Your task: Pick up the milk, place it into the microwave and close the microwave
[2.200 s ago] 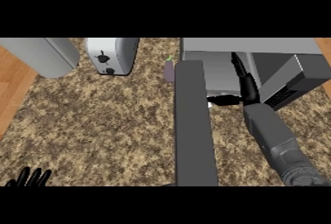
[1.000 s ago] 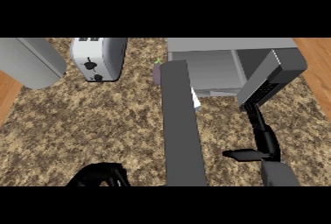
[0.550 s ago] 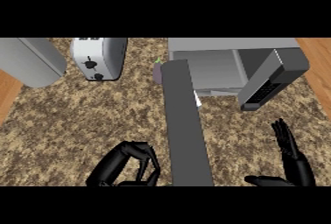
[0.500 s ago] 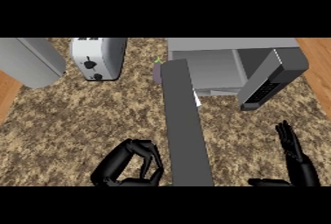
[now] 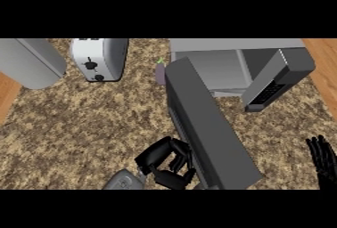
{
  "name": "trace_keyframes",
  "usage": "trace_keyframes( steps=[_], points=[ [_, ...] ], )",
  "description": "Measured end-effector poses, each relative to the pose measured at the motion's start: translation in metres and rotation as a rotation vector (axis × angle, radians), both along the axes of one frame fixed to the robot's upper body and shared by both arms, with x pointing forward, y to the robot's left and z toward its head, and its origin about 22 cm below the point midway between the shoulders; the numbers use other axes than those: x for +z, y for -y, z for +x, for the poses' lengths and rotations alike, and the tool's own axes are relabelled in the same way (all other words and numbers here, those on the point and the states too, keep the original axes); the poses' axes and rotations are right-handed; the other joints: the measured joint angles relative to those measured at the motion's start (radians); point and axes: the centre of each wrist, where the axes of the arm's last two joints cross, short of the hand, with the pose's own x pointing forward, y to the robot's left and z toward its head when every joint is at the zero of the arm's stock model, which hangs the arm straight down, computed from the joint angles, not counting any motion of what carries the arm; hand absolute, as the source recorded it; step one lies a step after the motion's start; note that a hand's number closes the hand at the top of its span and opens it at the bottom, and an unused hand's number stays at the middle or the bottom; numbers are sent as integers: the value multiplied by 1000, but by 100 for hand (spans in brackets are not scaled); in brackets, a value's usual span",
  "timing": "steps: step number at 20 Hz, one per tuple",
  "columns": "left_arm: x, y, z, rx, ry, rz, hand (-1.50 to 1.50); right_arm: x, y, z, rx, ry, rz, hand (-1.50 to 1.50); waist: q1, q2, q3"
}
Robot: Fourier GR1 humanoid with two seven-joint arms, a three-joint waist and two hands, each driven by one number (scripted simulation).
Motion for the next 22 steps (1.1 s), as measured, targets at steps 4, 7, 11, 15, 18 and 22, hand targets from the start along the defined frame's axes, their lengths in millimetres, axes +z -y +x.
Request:
trace_keyframes(
  steps=[4, 7, 11, 15, 18, 22],
  points=[
    [-19, 23, -7, -52, -17, 15, 150, 14, 6, -7, 28, 31, 12, -150, -17, 3, -1],
    [-24, 36, -12, -41, -10, 29, 150, 24, 11, -6, 51, 53, 29, -150, -32, 6, -1],
    [-23, 46, -14, 31, 4, 47, 150, 39, 14, 1, 75, 105, 18, -150, -59, 10, -2],
    [-18, 54, -11, 110, 23, 53, 150, 60, 13, 11, 120, 152, 4, -150, -85, 15, -4],
    [-12, 58, -8, 170, 37, 19, 150, 70, 12, 14, 161, 163, 7, -150, -109, 20, -5],
    [0, 63, 0, 247, 58, -67, 150, 81, 10, 20, 206, 170, 8, -150, -135, 28, -7]
  ],
)
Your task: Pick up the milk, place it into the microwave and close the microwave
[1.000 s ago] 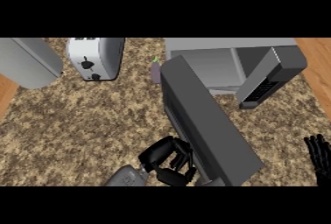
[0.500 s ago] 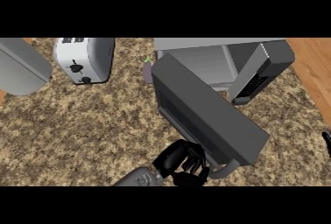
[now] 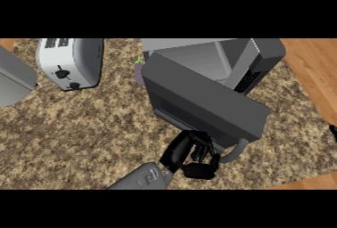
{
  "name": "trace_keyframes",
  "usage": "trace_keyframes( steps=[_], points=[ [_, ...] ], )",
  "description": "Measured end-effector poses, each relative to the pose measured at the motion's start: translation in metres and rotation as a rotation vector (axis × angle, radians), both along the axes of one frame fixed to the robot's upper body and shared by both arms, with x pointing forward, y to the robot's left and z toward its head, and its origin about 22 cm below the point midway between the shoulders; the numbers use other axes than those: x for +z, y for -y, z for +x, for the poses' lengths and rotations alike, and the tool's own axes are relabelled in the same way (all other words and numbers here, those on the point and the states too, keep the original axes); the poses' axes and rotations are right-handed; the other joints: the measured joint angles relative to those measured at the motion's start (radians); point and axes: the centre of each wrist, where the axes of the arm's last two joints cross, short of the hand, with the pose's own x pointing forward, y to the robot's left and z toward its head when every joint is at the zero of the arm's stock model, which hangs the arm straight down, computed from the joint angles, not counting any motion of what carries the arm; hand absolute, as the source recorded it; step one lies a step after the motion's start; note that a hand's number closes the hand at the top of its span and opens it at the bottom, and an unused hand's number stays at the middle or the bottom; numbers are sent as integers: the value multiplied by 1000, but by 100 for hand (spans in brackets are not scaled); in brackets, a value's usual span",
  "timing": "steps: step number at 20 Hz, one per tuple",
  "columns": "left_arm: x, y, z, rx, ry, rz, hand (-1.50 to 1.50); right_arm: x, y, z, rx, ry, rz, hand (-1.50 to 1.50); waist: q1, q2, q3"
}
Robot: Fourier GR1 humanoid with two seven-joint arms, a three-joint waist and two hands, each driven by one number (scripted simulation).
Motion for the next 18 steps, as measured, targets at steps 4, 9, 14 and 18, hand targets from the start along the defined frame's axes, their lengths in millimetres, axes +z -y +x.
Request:
trace_keyframes(
  steps=[4, 9, 14, 18],
  points=[
    [14, 3, 10, 72, 31, -100, 150, 11, 0, 4, 39, 5, 0, -150, -27, 7, -2],
    [28, 6, 26, 129, 29, -171, 150, 24, 0, 8, 88, 11, -3, -150, -63, 18, -2],
    [40, 8, 44, 179, 12, -211, 150, 38, 3, 14, 122, 18, -15, -150, -88, 29, 0],
    [45, 8, 56, 212, -3, -222, 150, 47, 5, 18, 139, 20, -31, -150, -103, 37, 0]
  ],
)
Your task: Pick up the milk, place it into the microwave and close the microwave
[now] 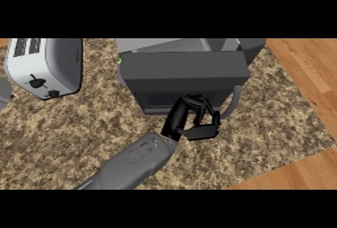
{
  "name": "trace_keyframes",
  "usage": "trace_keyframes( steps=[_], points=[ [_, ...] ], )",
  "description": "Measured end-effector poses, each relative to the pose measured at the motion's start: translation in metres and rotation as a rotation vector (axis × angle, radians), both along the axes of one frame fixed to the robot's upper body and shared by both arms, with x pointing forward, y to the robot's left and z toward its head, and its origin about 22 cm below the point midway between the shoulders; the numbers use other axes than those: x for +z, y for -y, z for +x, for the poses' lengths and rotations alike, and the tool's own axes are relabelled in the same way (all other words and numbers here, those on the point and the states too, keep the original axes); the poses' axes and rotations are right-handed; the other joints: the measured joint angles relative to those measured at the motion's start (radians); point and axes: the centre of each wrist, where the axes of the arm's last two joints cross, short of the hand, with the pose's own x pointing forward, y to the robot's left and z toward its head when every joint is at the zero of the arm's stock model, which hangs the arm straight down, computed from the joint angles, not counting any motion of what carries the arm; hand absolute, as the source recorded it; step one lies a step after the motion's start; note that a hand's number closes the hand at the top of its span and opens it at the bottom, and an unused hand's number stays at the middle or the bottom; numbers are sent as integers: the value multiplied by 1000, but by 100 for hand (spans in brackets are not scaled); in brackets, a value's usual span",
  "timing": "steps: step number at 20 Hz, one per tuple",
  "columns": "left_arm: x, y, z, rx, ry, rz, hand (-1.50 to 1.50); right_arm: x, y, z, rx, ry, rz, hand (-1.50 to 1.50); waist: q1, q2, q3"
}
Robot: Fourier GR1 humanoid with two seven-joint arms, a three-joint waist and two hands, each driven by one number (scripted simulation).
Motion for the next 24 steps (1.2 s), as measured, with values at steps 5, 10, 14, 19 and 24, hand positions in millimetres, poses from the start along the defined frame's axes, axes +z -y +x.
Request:
trace_keyframes(
  steps=[5, 10, 14, 19, 24],
  points=[
    [7, -1, 14, 22, -13, -26, 150, 11, 3, 5, 8, 9, -10, -150, -12, 9, 0],
    [17, -2, 28, 50, 2, -67, 150, 20, 8, 10, 16, 14, -11, -150, -24, 17, 0],
    [19, -2, 33, 64, 13, -100, 150, 28, 12, 14, 15, 26, -11, -150, -30, 18, 2],
    [17, -3, 33, 74, 30, -127, 150, 38, 19, 19, 7, 33, -22, -150, -35, 19, 4],
    [16, -3, 33, 82, 40, -145, 150, 47, 24, 24, 0, 42, -28, -150, -39, 20, 5]
  ],
)
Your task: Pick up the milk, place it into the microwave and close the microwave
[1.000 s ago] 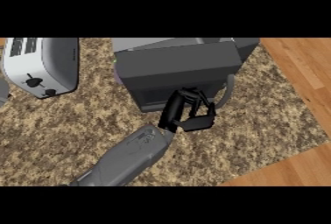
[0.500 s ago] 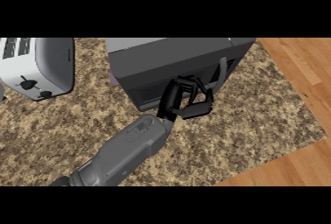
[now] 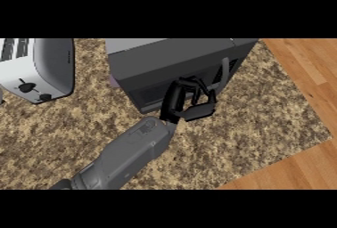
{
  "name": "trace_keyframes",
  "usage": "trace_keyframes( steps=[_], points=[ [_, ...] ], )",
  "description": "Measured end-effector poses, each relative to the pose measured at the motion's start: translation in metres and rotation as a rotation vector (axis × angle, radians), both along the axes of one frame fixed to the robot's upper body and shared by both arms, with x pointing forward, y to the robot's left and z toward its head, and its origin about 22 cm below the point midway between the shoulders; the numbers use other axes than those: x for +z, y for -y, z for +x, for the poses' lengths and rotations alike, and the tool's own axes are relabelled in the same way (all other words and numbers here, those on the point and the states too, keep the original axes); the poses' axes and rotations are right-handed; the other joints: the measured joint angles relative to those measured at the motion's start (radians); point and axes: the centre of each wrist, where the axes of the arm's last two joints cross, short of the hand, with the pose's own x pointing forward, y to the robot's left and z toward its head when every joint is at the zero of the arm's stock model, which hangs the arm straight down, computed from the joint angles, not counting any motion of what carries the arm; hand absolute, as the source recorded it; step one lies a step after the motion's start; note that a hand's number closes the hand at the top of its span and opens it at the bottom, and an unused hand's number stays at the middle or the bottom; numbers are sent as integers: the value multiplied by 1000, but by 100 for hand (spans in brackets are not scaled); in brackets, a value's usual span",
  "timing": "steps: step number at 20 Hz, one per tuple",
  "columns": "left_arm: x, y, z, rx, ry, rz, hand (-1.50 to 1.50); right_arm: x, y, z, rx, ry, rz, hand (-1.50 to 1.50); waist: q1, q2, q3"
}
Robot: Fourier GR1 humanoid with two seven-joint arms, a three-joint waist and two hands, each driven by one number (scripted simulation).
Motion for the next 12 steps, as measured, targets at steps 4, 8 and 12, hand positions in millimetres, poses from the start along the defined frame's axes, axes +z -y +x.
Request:
trace_keyframes(
  steps=[4, 8, 12],
  points=[
    [-1, 0, 0, 1, 13, -12, 150, 9, 7, 3, -16, 11, -12, -150, -2, 1, 1],
    [-2, 0, 0, 9, 21, -23, 150, 15, 14, 5, -26, 17, -22, -150, -6, 1, 2],
    [-3, 0, 1, 5, 30, -34, 150, 22, 19, 8, -33, 24, -33, -150, -5, 3, 3]
  ],
)
